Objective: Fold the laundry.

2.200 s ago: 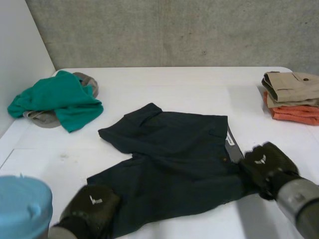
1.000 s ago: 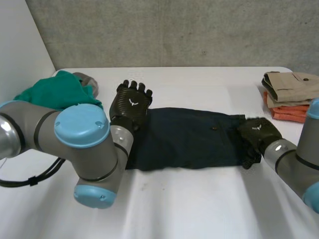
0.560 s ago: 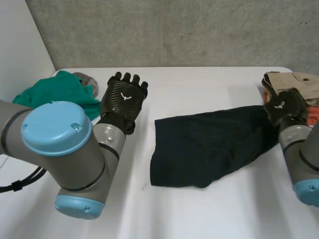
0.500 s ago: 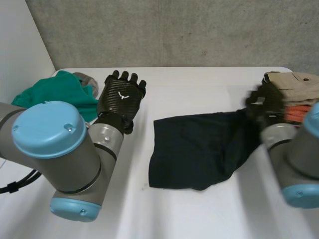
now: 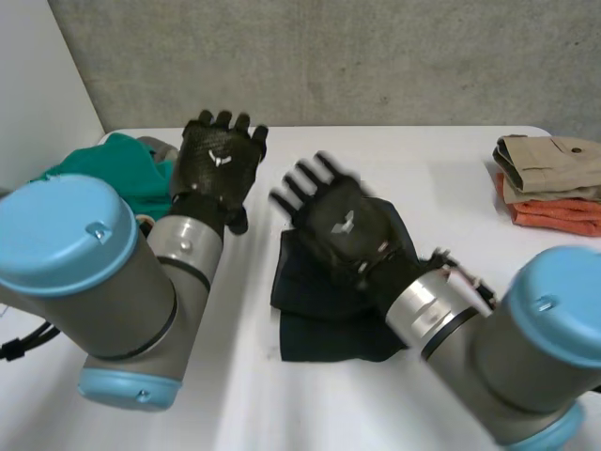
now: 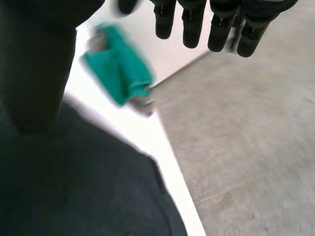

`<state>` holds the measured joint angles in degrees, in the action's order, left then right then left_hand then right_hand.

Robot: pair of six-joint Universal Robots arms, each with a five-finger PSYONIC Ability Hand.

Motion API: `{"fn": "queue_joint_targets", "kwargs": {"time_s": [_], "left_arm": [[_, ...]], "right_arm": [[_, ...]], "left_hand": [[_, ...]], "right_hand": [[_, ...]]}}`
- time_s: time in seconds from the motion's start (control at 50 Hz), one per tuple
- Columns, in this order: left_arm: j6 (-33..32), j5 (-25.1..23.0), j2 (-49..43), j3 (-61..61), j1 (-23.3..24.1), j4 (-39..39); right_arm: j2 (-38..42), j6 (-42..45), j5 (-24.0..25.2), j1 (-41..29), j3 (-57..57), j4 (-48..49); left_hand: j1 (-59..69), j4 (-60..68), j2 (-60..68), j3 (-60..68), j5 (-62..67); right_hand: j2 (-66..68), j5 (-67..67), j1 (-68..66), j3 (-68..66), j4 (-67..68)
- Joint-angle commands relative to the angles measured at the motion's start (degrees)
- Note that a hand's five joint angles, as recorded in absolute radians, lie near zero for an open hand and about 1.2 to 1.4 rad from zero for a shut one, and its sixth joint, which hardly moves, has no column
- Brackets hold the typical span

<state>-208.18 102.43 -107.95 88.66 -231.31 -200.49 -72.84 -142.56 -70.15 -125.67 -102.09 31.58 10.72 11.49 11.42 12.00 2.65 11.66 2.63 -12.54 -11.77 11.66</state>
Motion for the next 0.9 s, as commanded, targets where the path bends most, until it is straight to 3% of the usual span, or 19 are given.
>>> {"fn": "queue_joint_targets", "kwargs": {"time_s": [0.02, 0.16, 0.3, 0.42, 0.54, 0.7, 0.9], "left_arm": [[8.0, 0.0, -0.9, -7.6, 1.2, 0.7], [10.0, -2.4, -12.2, -16.7, 6.2, 4.2], [10.0, -8.5, -23.8, -26.3, 7.3, 6.4], [9.7, -8.9, -29.2, -30.5, 7.2, 9.3], [8.5, -5.1, -30.7, -31.3, 6.9, 17.2], [2.0, 9.2, -31.0, -30.9, 7.3, 23.4], [0.8, 10.2, -31.1, -30.5, 9.3, 25.1]], "right_arm": [[-8.4, -33.4, 0.0, 11.7, 4.4, -11.4], [-2.6, -32.5, -2.1, 19.2, 11.9, -24.2], [3.9, -32.3, -5.0, 20.2, 17.7, -31.2], [9.0, -31.8, -3.6, 19.5, 19.9, -33.8], [13.6, -28.0, -3.5, 19.2, 20.4, -33.9], [19.7, -19.9, -3.5, 17.0, 22.9, -33.8], [21.7, -13.4, -4.5, 16.7, 23.9, -33.7]], "left_hand": [[0.0, -0.8, -0.7, -1.3, -1.9], [0.3, -0.4, -0.4, -0.9, -1.6], [0.7, -0.1, 0.0, -0.6, -1.3], [2.3, 1.6, 1.6, 1.1, 0.4], [7.4, 6.6, 6.7, 6.1, 5.5], [6.9, 6.1, 6.2, 5.6, 5.0], [6.4, 5.6, 5.7, 5.1, 4.5]], "right_hand": [[-1.7, -2.6, 2.5, 1.8, -1.7], [-1.7, -2.6, 2.5, 1.8, -1.7], [-1.7, -2.6, 2.5, 1.8, -1.7], [-1.7, -2.6, 2.5, 1.8, -1.7], [-1.7, -2.6, 2.5, 1.8, -1.7], [-1.7, -2.6, 2.5, 1.8, -1.7], [-1.7, -2.6, 2.5, 1.8, -1.7]]}}
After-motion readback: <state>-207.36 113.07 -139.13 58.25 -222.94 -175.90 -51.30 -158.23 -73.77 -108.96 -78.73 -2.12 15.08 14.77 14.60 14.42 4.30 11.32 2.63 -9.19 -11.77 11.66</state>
